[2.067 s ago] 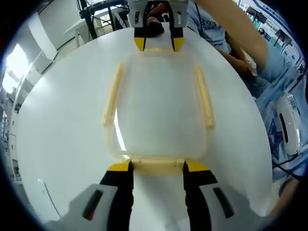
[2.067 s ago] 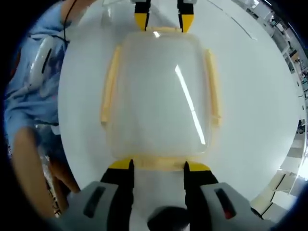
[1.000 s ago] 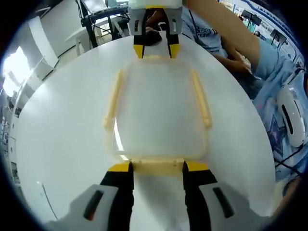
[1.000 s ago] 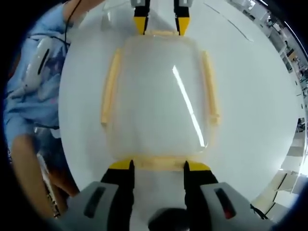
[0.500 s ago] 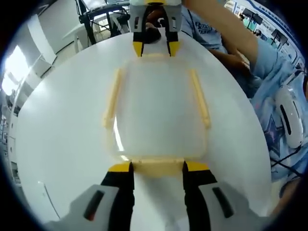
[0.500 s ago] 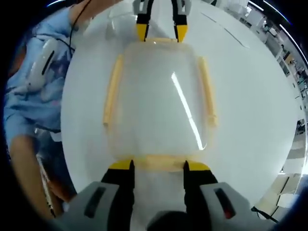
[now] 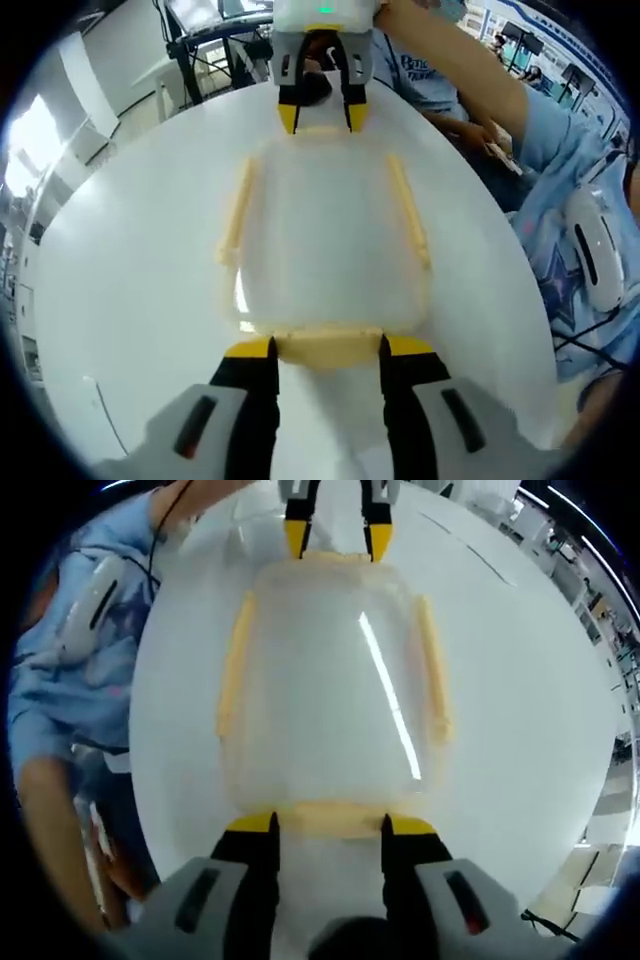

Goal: Snap each plastic latch of the storage box into its locked position after aligning the lid with the box until every specified latch is closed and the lid sits flush.

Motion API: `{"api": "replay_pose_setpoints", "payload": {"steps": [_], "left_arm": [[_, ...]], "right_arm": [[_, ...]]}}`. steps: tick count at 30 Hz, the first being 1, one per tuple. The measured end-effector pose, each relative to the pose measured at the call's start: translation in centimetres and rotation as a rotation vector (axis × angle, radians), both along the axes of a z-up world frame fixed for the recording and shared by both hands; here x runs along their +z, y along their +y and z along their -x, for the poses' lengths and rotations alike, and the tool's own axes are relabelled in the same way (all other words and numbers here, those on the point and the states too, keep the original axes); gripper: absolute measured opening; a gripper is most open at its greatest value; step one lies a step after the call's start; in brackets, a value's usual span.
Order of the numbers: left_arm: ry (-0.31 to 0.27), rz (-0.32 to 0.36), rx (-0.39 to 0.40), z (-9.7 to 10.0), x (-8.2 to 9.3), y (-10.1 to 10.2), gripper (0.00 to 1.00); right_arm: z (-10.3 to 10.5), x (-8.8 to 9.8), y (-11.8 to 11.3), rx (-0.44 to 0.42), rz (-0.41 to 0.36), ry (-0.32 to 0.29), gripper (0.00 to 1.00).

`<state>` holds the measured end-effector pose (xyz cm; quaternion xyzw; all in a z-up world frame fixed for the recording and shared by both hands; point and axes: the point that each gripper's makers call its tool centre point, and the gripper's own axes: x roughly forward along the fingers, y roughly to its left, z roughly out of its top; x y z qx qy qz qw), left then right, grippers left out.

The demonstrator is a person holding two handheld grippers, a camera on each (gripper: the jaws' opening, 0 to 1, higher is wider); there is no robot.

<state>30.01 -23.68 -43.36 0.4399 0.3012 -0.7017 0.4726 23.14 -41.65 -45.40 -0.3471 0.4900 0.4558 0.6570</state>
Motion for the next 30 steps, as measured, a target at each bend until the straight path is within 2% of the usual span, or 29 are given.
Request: {"api": "replay_pose_setpoints", "payload": {"steps": [7, 12, 15, 18, 23, 30], "left_arm": [[-0.003, 0.032, 0.008, 0.1, 1.2, 0.4, 0.39], [-0.014, 0.045, 0.022, 0.1, 2.5, 1.6, 0.39], [-0.026, 0.058, 0.035, -0.1, 3.4, 2.5, 0.39], [-0.037, 0.067, 0.05, -0.4, 3.4, 2.5, 0.39], [-0.038, 0.077, 0.078, -0.6, 2.9, 1.6, 0.39], [-0.039, 0.089, 0.108, -0.7, 2.5, 1.0, 0.39]], "right_arm": [[-0.1, 0.8, 0.5, 0.005, -0.01, -0.022, 0.39], [-0.3, 2.4, 1.6, 0.023, -0.023, -0.047, 0.39], [0.6, 2.4, 2.1, 0.038, -0.035, -0.072, 0.39], [2.1, 3.2, 2.9, 0.055, -0.056, -0.096, 0.39], [2.7, 3.8, 4.0, 0.081, -0.069, -0.113, 0.39], [1.8, 4.7, 5.9, 0.114, -0.082, -0.116, 0.39]]}}
